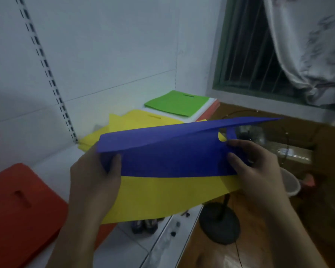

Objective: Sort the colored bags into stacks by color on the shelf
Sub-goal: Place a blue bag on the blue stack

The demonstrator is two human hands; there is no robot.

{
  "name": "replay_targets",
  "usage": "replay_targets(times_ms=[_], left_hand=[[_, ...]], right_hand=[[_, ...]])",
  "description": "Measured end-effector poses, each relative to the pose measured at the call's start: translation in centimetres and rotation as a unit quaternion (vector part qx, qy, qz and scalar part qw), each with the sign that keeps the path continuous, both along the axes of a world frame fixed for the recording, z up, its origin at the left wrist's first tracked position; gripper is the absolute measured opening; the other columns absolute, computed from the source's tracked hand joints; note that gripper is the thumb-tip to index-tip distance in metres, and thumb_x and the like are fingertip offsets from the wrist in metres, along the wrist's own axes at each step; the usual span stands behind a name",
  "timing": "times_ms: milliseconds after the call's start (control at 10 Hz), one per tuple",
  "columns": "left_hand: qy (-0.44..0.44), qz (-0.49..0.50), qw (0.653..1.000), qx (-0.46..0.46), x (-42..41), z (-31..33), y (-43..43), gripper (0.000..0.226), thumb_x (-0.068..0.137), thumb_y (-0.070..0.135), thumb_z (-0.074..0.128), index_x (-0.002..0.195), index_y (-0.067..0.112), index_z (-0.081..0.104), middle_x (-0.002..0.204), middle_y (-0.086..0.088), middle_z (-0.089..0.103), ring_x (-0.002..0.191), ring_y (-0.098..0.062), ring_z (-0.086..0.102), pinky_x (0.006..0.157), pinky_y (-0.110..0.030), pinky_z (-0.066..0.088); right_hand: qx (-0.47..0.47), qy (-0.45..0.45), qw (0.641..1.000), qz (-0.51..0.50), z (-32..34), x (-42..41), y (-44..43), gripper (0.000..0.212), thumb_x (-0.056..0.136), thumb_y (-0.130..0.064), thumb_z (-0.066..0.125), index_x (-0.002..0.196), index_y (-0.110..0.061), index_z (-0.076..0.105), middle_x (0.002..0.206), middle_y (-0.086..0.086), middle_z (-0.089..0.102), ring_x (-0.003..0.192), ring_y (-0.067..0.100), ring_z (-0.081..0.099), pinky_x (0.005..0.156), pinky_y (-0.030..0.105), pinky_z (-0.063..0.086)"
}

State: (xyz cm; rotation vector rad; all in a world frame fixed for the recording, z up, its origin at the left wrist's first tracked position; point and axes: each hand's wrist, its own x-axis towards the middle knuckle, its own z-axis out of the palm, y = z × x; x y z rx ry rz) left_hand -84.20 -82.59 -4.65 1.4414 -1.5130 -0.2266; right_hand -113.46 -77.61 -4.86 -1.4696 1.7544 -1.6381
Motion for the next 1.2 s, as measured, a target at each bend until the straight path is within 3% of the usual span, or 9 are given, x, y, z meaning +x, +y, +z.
replay_targets(times_ms=[200, 300, 400, 500, 700, 900, 1000, 1100, 1200], left_hand=[[-0.012, 0.099, 0.995, -0.003, -0.1, -1.3, -3.8, 0.019, 0.085, 0.001, 0.067, 0.103, 0.006, 0.067, 0.086, -0.007, 0.067, 0.083, -0.027, 0.062, 0.066, -0.023, 0.035], [-0.011, 0.123, 0.992, -0.021, -1.3, -1.5, -5.0, 0.014, 0.086, -0.001, 0.065, 0.099, 0.004, 0.067, 0.076, 0.011, 0.058, 0.066, -0.012, 0.053, 0.063, -0.002, 0.034], [-0.047, 0.169, 0.984, -0.014, -2.6, -1.3, -6.4, 0.016, 0.087, 0.002, 0.064, 0.101, 0.010, 0.066, 0.073, 0.022, 0.047, 0.059, -0.003, 0.039, 0.063, 0.000, 0.035], [-0.067, 0.226, 0.971, 0.035, -3.4, -2.3, -8.1, 0.026, 0.087, 0.012, 0.067, 0.112, 0.021, 0.065, 0.076, 0.012, 0.053, 0.066, -0.014, 0.050, 0.060, -0.015, 0.037], [-0.064, 0.263, 0.957, 0.103, -5.5, -2.8, -10.5, 0.045, 0.086, 0.017, 0.070, 0.129, 0.026, 0.060, 0.117, -0.002, 0.069, 0.099, -0.026, 0.066, 0.082, -0.038, 0.054], [-0.092, 0.284, 0.942, 0.156, -7.3, -3.0, -11.9, 0.051, 0.091, 0.020, 0.064, 0.139, 0.024, 0.050, 0.148, 0.004, 0.048, 0.116, -0.027, 0.058, 0.091, -0.041, 0.050], [-0.134, 0.295, 0.924, 0.204, -7.8, -3.1, -12.5, 0.048, 0.095, 0.026, 0.056, 0.140, 0.026, 0.043, 0.165, 0.015, 0.010, 0.118, -0.028, 0.047, 0.093, -0.049, 0.047], [-0.152, 0.331, 0.899, 0.245, -8.2, -3.0, -13.1, 0.056, 0.097, 0.034, 0.052, 0.148, 0.028, 0.032, 0.165, 0.017, -0.002, 0.134, -0.024, 0.030, 0.100, -0.053, 0.038], [-0.145, 0.350, 0.889, 0.257, -7.8, -2.8, -13.2, 0.070, 0.096, 0.037, 0.055, 0.156, 0.028, 0.020, 0.165, 0.015, 0.002, 0.143, -0.022, 0.021, 0.105, -0.054, 0.031]], right_hand=[[-0.016, -0.003, 0.997, 0.077, -1.0, -0.7, -10.3, 0.029, 0.092, -0.012, 0.068, 0.113, -0.032, 0.070, 0.109, -0.018, 0.067, 0.098, -0.002, 0.061, 0.079, 0.024, 0.050], [-0.021, -0.020, 0.990, 0.135, -1.6, -1.0, -15.7, 0.030, 0.092, -0.008, 0.067, 0.108, -0.032, 0.071, 0.105, -0.016, 0.069, 0.095, 0.004, 0.064, 0.078, 0.032, 0.054], [-0.003, 0.004, 0.982, 0.189, -2.3, -1.1, -21.5, 0.032, 0.090, -0.007, 0.067, 0.106, -0.035, 0.070, 0.103, -0.014, 0.071, 0.092, 0.011, 0.066, 0.077, 0.042, 0.056], [0.006, 0.032, 0.974, 0.224, -2.3, -1.0, -26.5, 0.033, 0.082, -0.017, 0.068, 0.099, -0.046, 0.069, 0.091, -0.012, 0.073, 0.078, 0.013, 0.067, 0.071, 0.044, 0.056], [0.016, 0.154, 0.945, 0.288, -2.6, -0.8, -33.4, 0.037, 0.086, -0.010, 0.068, 0.114, -0.033, 0.069, 0.100, -0.003, 0.073, 0.085, 0.022, 0.066, 0.073, 0.038, 0.051], [0.028, 0.231, 0.919, 0.320, -3.4, -0.7, -36.4, 0.038, 0.092, -0.010, 0.059, 0.127, -0.024, 0.064, 0.091, -0.001, 0.062, 0.078, 0.024, 0.055, 0.065, 0.029, 0.029], [0.025, 0.280, 0.899, 0.336, -4.1, -0.9, -37.0, 0.044, 0.093, -0.007, 0.054, 0.133, -0.022, 0.058, 0.120, 0.007, 0.066, 0.114, 0.035, 0.055, 0.089, 0.041, 0.047], [0.012, 0.288, 0.900, 0.326, -3.7, -0.8, -37.0, 0.043, 0.093, -0.014, 0.057, 0.135, -0.024, 0.056, 0.133, 0.005, 0.061, 0.127, 0.030, 0.047, 0.100, 0.051, 0.045], [-0.024, 0.242, 0.913, 0.328, -2.8, -0.5, -36.7, 0.044, 0.091, -0.013, 0.061, 0.133, -0.028, 0.060, 0.108, 0.006, 0.064, 0.101, 0.028, 0.057, 0.082, 0.039, 0.047]])
